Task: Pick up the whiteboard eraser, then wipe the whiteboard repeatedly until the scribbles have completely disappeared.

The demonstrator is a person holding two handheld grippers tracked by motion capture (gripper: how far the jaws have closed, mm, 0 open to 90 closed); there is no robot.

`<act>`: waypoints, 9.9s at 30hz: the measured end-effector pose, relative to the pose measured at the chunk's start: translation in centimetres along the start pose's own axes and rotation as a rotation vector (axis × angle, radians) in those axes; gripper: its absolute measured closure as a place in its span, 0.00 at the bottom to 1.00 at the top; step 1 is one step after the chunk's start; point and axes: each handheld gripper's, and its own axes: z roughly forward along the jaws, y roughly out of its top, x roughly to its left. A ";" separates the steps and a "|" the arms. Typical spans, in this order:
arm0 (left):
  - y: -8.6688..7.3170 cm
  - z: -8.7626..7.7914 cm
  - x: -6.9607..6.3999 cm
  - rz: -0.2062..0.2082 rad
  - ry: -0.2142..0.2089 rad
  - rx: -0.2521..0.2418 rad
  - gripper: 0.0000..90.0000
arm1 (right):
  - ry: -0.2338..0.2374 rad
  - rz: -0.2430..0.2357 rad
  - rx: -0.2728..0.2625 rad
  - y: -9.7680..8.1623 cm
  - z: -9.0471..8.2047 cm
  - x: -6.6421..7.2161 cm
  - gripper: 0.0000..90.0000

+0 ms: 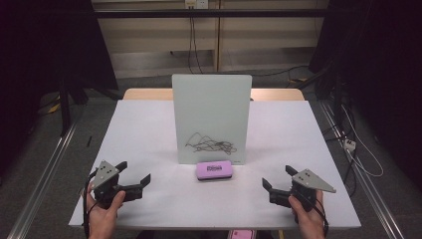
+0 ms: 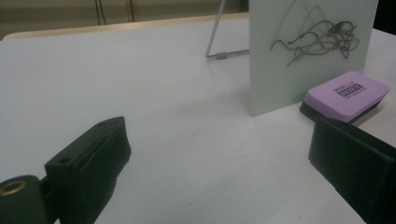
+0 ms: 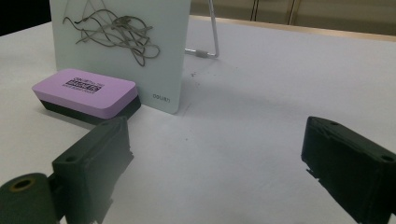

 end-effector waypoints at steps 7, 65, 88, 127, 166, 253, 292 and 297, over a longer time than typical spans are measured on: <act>0.2 0.4 -0.2 0.007 -0.008 0.016 0.06 | 0.020 0.006 0.011 0.0 0.1 -0.1 0.08; 5.8 11.5 -9.1 0.396 -0.456 0.294 0.10 | 0.060 0.003 0.032 0.0 0.7 0.1 0.08; 6.4 15.3 -11.7 0.490 -0.497 0.361 0.21 | 0.067 0.007 0.034 -0.1 0.6 0.1 0.08; 6.0 17.9 -12.7 0.592 -0.546 0.488 0.40 | 0.083 -0.005 0.033 0.0 0.6 0.3 0.07; 7.7 15.3 -11.6 0.523 -0.568 0.418 0.44 | 0.091 -0.001 0.041 0.2 1.2 0.5 0.07; 7.5 11.8 -7.4 0.610 -0.191 0.000 0.46 | 0.093 0.007 0.037 0.0 0.8 0.4 0.07; 4.8 14.2 -10.1 0.678 -0.303 0.116 0.46 | 0.099 0.016 0.035 0.0 0.7 0.4 0.07; 5.9 13.7 -9.4 0.655 -0.286 0.084 0.46 | 0.095 0.016 0.034 0.0 0.7 0.3 0.07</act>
